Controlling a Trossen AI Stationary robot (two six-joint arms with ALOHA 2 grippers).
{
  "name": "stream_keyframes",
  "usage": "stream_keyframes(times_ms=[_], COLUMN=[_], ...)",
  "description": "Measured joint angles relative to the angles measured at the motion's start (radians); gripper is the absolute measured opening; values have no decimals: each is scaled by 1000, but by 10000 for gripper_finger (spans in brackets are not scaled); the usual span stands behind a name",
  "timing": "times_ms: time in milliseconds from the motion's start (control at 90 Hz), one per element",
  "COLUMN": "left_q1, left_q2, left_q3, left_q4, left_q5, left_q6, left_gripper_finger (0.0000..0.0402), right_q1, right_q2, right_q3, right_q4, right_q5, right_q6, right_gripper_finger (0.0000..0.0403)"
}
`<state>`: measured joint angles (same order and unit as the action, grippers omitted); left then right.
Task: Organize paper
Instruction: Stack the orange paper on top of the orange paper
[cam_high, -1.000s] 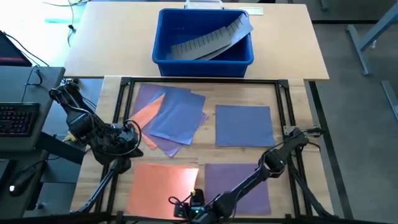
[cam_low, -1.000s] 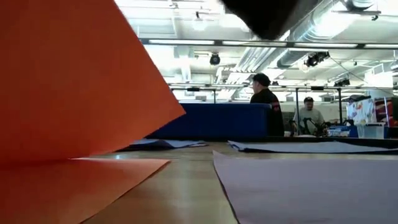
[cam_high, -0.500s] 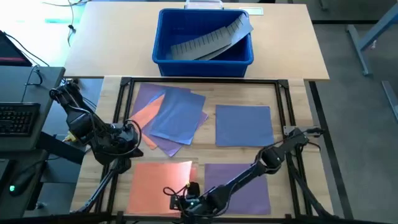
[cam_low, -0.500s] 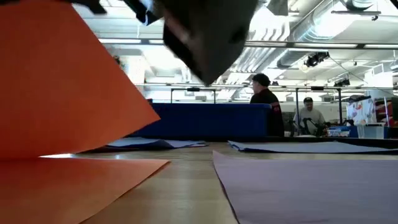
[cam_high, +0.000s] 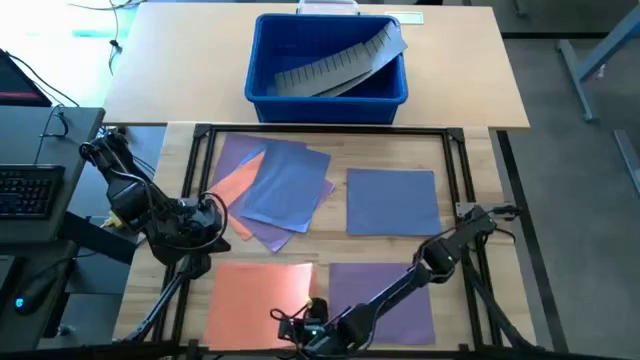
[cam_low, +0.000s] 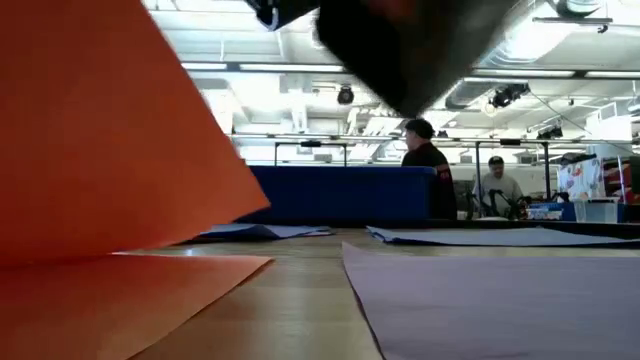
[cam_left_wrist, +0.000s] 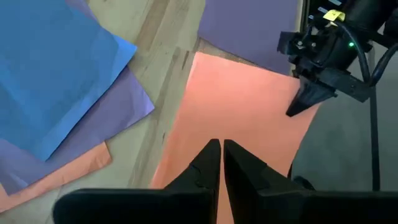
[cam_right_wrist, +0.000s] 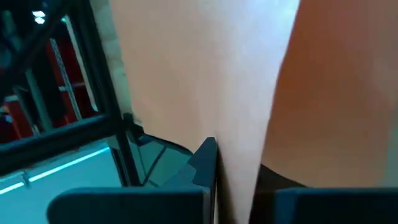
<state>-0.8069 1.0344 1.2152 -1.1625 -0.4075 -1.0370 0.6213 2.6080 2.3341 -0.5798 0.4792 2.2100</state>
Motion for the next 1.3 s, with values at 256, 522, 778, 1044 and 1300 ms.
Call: stream_keyframes(times_ms=[256,522,778,1044,1300], left_q1=[0,-1,-80,-151,-212], left_q2=[0,0,3,74,116], left_q3=[0,-1,-173,-477,-547], left_q4=[0,1,301,489,822], left_q5=[-1,71,346,420,487], left_q6=[0,-2,-43,-211,-110], left_gripper_finger=[0,0,0,0,0], right_q1=[-27,-34,4,-15,-44], right_q2=[0,0,0,0,0], right_q3=[0,0,0,0,0], right_q4=[-17,-61,-50,-34,-38], right_q5=[19,-10,-50,-36,1], right_q6=[8,8,11,8,7], right_gripper_finger=[0,0,0,0,0])
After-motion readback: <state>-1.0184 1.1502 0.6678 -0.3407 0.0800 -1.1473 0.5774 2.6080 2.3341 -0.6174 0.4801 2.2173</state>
